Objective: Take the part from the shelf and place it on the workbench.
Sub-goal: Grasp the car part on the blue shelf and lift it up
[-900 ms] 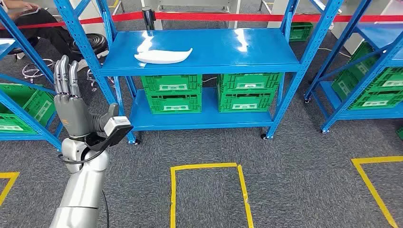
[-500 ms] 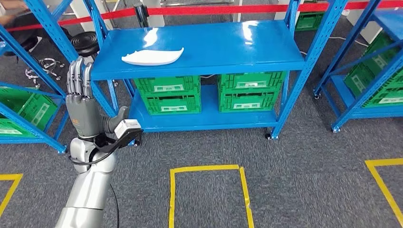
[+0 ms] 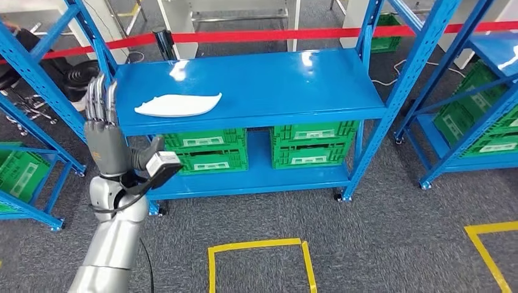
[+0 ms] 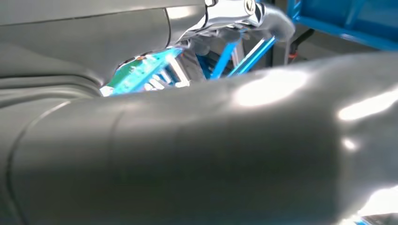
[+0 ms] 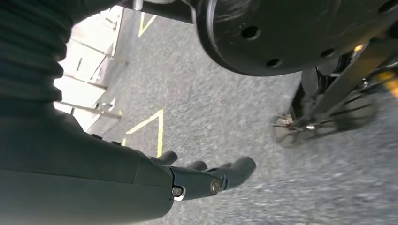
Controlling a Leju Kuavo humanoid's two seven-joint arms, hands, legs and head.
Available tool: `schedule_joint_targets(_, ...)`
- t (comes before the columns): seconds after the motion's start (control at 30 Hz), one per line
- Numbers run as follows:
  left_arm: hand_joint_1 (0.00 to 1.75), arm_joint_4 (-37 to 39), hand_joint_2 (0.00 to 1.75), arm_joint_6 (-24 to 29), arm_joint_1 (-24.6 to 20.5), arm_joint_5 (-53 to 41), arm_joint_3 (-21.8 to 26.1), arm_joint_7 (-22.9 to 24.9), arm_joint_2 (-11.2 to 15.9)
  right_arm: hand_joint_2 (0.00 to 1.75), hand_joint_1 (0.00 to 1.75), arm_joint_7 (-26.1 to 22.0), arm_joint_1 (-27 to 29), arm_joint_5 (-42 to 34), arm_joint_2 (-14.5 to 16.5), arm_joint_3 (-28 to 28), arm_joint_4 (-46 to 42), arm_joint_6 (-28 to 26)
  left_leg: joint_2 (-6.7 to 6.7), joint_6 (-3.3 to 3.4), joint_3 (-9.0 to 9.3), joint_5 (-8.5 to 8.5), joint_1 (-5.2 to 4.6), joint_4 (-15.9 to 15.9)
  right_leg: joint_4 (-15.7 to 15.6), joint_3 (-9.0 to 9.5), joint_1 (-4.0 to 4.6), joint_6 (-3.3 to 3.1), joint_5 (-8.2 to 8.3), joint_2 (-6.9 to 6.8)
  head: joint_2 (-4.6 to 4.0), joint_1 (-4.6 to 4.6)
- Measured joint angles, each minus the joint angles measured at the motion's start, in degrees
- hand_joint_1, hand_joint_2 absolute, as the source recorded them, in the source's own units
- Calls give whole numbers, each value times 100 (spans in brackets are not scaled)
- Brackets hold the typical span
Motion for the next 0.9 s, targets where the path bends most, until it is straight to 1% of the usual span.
schedule_joint_targets(0.03,0,5,0,0,-5,44,-23,10,-4,0,0,-8,-8,3,-3,0,-2,6,14,-36,111,-64,48,-17,404,-277,-9,64,-8,-27,1,10)
schedule_joint_targets(0.07,0,13,0,0,-5,86,-42,28,-3,0,0,-14,-16,3,1,0,-4,8,24,-69,206,-144,79,-22,701,-543,-31,133,-149,-48,1,26)
schedule_joint_targets(0.1,0,24,0,0,-4,127,-65,47,-2,0,0,-21,-21,3,-1,0,-9,9,31,-100,289,-222,113,-21,864,-785,-61,207,-402,-57,2,34)
schedule_joint_targets(0.13,0,37,0,0,-3,156,-89,65,0,0,0,-30,-25,2,-3,0,-15,9,31,-141,370,-300,148,-13,893,-978,-93,281,-673,-64,2,38)
schedule_joint_targets(0.17,0,52,0,0,-3,179,-111,80,4,0,0,-37,-28,2,-9,0,-20,9,28,-179,448,-377,182,-2,807,-1107,-124,350,-850,-70,2,40)
schedule_joint_targets(0.2,0,68,0,0,-2,201,-133,90,9,0,0,-44,-30,2,-17,0,-23,10,25,-214,524,-452,219,19,611,-1176,-155,415,-855,-75,2,43)
schedule_joint_targets(0.23,0,84,0,0,-3,219,-149,102,13,0,0,-47,-30,2,-25,0,-25,11,22,-255,589,-530,258,53,308,-1186,-188,474,-658,-79,2,43)
schedule_joint_targets(0.27,0,99,0,0,-3,236,-163,111,17,0,0,-49,-28,2,-32,0,-25,12,22,-303,620,-613,284,99,-34,-1155,-220,534,-280,-103,2,47)
schedule_joint_targets(0.3,0,110,0,0,-5,250,-172,118,19,0,0,-47,-25,2,-34,0,-24,13,18,-351,649,-705,300,176,-315,-1134,-243,542,58,-138,2,60)
schedule_joint_targets(0.33,0,118,0,-1,-11,260,-178,122,22,0,0,-45,-23,2,-35,0,-23,14,19,-393,645,-800,299,244,-486,-1109,-256,486,301,-170,2,75)
schedule_joint_targets(0.37,0,123,0,-2,-19,267,-181,124,27,0,0,-44,-22,2,-35,0,-23,16,26,-428,638,-877,287,310,-542,-1100,-261,400,437,-196,2,89)
schedule_joint_targets(0.4,0,129,0,-3,-31,272,-184,126,33,0,0,-42,-22,3,-35,0,-23,18,42,-455,641,-924,276,377,-526,-1100,-255,284,416,-200,2,93)
schedule_joint_targets(0.43,0,135,0,-3,-46,272,-188,133,39,0,0,-42,-22,3,-34,0,-25,20,67,-475,628,-953,272,423,-504,-1077,-255,190,414,-193,2,90)
schedule_joint_targets(0.47,0,141,0,-3,-59,270,-192,150,43,0,0,-39,-23,5,-33,0,-25,24,114,-506,618,-981,274,511,-500,-1057,-254,138,420,-188,2,83)
schedule_joint_targets(0.5,0,148,0,-3,-77,267,-196,170,46,0,0,-33,-22,8,-32,0,-25,25,175,-543,560,-1046,280,654,-495,-1035,-254,93,404,-190,2,65)
schedule_joint_targets(0.53,0,157,0,-2,-95,265,-198,192,46,0,0,-22,-22,12,-31,0,-25,26,238,-581,441,-1171,290,883,-493,-1015,-256,57,394,-194,2,55)
schedule_joint_targets(0.57,0,169,0,-2,-109,265,-200,215,48,0,0,-10,-21,16,-31,0,-25,27,301,-620,263,-1326,299,1189,-494,-1003,-253,35,375,-199,2,42)
schedule_joint_targets(0.6,0,189,0,-2,-119,259,-202,228,51,0,0,0,-21,19,-31,0,-25,26,341,-648,45,-1475,307,1527,-494,-998,-252,22,357,-203,2,31)
schedule_joint_targets(0.63,0,215,0,-2,-122,252,-206,241,56,0,0,8,-21,21,-31,0,-25,26,360,-661,-164,-1571,314,1812,-494,-993,-250,14,338,-207,2,32)
schedule_joint_targets(0.67,0,241,0,-2,-119,246,-211,251,63,0,0,13,-21,21,-31,0,-25,25,368,-656,-305,-1557,317,1942,-493,-981,-246,10,315,-210,2,31)
schedule_joint_targets(0.7,0,265,0,-2,-118,243,-218,262,71,0,0,18,-22,22,-31,0,-25,24,370,-640,-365,-1444,317,1909,-493,-961,-240,6,292,-211,2,31)
schedule_joint_targets(0.73,0,285,0,-2,-120,247,-226,273,77,0,0,23,-22,25,-31,0,-25,23,369,-604,-322,-1226,309,1672,-493,-929,-233,3,265,-211,2,32)
schedule_joint_targets(0.77,0,300,0,-3,-123,257,-233,284,82,0,0,32,-22,29,-31,0,-25,22,371,-550,-206,-940,293,1293,-495,-892,-226,3,237,-212,2,32)
schedule_joint_targets(0.8,0,313,0,-3,-128,268,-239,291,86,0,0,41,-22,36,-31,0,-25,22,375,-502,-92,-754,273,946,-496,-857,-217,9,212,-213,2,36)
schedule_joint_targets(0.83,0,327,0,-6,-133,277,-244,296,90,0,0,49,-22,42,-31,0,-24,21,379,-466,2,-647,252,657,-500,-834,-210,19,192,-214,2,35)
schedule_joint_targets(0.87,0,340,0,-9,-135,283,-248,298,94,0,0,57,-22,49,-31,0,-24,21,378,-440,56,-603,233,496,-508,-824,-205,39,174,-215,2,32)
schedule_joint_targets(0.9,0,353,0,-11,-138,283,-252,300,99,0,0,63,-22,53,-31,0,-24,20,373,-434,68,-638,222,460,-521,-816,-200,65,161,-216,2,30)
